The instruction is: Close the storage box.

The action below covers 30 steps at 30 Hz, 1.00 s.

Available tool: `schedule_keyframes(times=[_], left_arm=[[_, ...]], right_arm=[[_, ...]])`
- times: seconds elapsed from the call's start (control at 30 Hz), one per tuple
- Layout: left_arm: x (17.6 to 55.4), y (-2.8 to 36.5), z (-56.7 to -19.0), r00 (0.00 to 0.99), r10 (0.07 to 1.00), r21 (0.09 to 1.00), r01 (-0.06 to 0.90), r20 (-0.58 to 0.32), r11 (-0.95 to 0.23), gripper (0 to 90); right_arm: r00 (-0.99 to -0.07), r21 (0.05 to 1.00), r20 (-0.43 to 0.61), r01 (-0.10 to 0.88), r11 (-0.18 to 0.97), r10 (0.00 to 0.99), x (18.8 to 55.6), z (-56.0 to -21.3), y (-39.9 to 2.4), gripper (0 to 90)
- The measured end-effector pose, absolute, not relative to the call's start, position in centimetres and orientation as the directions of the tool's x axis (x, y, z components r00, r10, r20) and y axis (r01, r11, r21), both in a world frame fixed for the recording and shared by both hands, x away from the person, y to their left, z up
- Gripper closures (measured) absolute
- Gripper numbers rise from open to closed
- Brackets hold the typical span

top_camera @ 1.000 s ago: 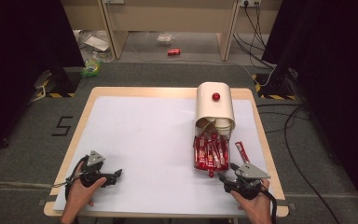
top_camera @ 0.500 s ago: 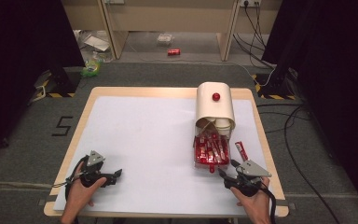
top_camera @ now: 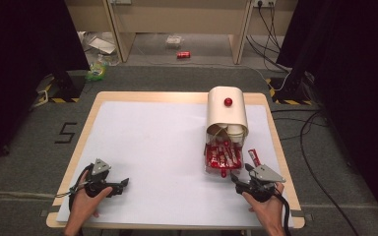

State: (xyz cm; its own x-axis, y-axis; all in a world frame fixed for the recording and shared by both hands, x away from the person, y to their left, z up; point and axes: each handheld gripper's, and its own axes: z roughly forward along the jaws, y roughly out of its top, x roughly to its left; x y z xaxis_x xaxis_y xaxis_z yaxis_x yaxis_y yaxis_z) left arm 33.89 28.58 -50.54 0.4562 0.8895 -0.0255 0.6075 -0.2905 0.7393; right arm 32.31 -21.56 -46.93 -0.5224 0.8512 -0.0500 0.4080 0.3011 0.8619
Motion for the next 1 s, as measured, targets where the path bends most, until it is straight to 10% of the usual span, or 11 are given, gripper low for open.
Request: schedule_keyframes(times=[1.0], left_arm=[[33.9, 28.6, -50.5, 0.456, 0.889, 0.739, 0.607, -0.026, -0.290, 5.9]], right_arm=[[-0.490, 0.868, -0.055, 0.406, 0.284, 0.870, 34.9, -47.5, -21.6, 33.8]])
